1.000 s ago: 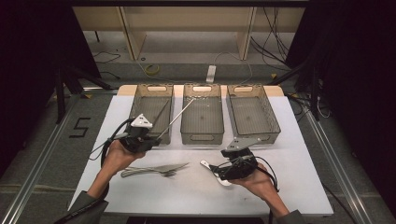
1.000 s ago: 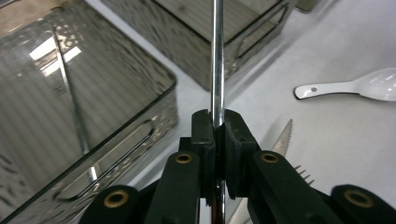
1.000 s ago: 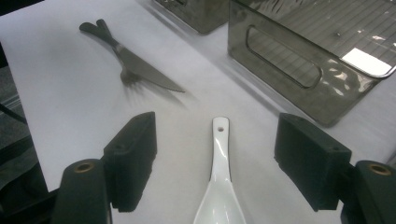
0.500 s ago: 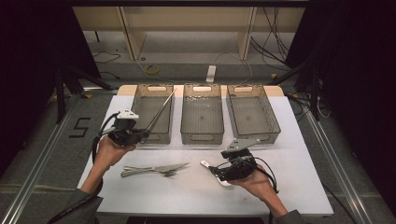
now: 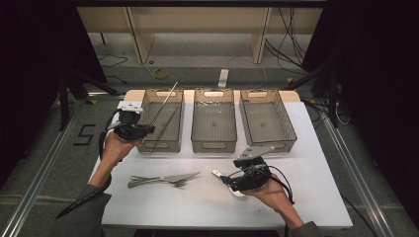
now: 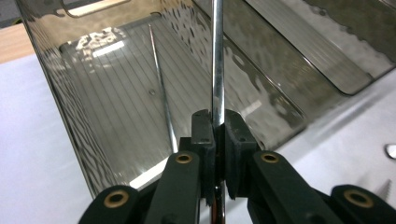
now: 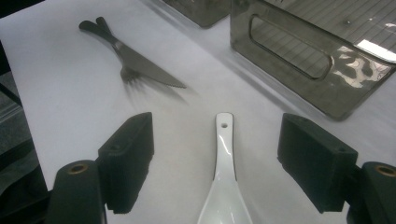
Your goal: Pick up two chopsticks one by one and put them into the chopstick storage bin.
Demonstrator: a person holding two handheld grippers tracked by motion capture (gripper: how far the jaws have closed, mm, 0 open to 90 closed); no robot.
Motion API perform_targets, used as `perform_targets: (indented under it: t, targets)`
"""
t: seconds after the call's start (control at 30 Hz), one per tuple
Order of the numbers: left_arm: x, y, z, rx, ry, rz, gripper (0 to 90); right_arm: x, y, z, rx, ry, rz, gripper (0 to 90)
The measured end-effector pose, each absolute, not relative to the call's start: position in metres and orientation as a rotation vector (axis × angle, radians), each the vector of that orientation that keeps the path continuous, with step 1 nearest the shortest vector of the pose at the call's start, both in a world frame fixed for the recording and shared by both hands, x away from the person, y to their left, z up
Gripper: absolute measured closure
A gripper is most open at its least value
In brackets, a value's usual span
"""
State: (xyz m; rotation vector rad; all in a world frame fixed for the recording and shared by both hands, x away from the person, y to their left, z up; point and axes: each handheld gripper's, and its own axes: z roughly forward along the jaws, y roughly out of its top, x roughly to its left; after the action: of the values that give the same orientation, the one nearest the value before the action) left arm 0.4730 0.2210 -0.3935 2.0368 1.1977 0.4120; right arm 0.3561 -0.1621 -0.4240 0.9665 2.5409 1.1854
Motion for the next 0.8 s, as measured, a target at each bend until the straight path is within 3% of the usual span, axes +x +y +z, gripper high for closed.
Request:
perform_targets:
  t: [0.3, 0.8]
  targets:
    - [0.499, 0.221, -0.401, 2.022, 1.238, 0.413, 83.8, 0.357, -0.163, -0.424, 0.962, 2.543, 1.186, 27.9]
    - [0.508, 0.23, -0.413, 2.004, 1.297, 0.42, 83.6, 0.358, -0.163, -0.424, 0.963, 2.54, 1.179, 27.9]
